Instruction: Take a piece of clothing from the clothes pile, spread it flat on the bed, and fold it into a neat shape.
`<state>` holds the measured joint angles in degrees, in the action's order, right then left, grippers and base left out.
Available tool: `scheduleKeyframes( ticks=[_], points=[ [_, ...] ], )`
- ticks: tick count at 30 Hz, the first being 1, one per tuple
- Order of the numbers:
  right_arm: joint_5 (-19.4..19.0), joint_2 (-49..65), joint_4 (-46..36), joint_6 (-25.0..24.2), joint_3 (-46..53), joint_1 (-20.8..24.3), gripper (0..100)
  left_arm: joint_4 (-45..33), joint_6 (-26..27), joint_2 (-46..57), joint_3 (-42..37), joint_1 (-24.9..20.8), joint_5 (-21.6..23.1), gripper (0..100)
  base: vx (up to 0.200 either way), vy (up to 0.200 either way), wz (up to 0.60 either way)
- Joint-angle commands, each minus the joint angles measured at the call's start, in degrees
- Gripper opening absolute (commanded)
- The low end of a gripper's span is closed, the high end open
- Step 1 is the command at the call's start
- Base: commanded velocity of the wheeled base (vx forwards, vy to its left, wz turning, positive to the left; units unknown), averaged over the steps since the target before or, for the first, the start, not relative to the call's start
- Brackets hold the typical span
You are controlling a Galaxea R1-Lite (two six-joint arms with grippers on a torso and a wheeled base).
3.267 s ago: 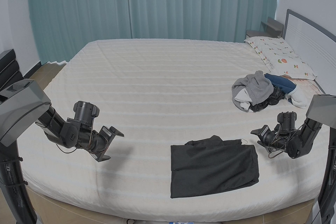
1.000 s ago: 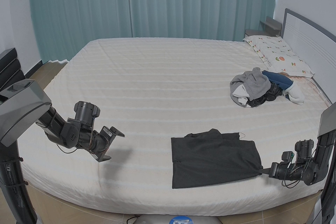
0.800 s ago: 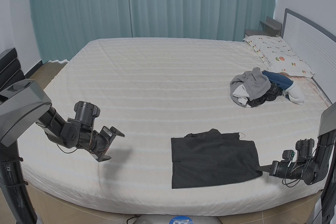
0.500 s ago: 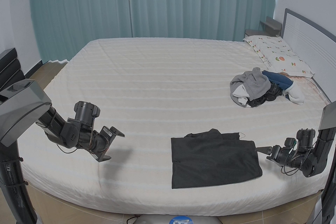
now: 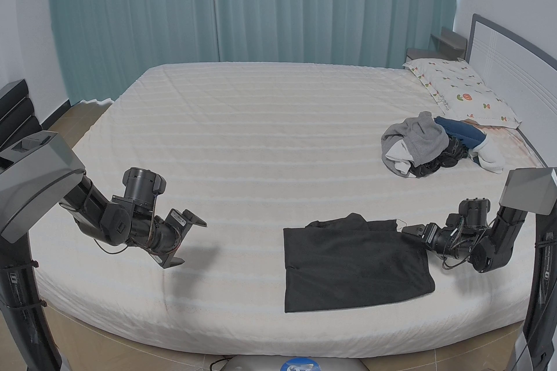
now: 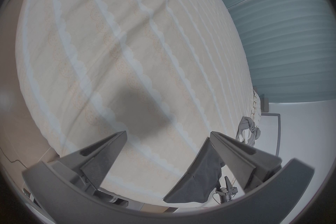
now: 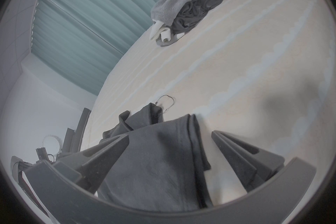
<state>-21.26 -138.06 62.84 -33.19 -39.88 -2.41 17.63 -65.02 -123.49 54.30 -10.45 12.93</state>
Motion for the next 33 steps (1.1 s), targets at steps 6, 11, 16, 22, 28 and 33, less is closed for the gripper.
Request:
scheduleKeyframes(
  ticks=[6,11,16,22,28,33],
  points=[
    [2.1,-3.9,-3.3,-0.9,-6.6,1.4,0,0.0,0.0,-0.1,0.0,0.0,-0.1,100,0.0,0.0,0.0],
    [2.2,-3.2,-2.6,-3.3,-6.8,1.4,0,0.0,0.0,-0.1,0.0,-0.1,-0.1,100,0.0,0.0,0.0],
    [2.5,-0.5,3.1,-10.1,-6.3,0.9,0,0.0,0.0,-0.1,0.0,-0.1,-0.1,100,0.0,0.0,0.0],
    [2.4,-1.3,5.4,-10.9,-6.7,0.0,0,0.0,0.0,-0.1,0.0,-0.1,-0.1,100,0.0,0.0,0.0],
    [2.4,-4.6,6.9,-10.7,-7.7,0.2,0,0.0,0.1,-0.1,0.0,-0.1,-0.1,100,0.0,0.0,0.0],
    [2.4,-6.3,6.9,-10.7,-8.9,0.4,0,0.0,0.0,-0.1,0.0,-0.1,-0.1,100,0.0,0.0,0.0]
  ],
)
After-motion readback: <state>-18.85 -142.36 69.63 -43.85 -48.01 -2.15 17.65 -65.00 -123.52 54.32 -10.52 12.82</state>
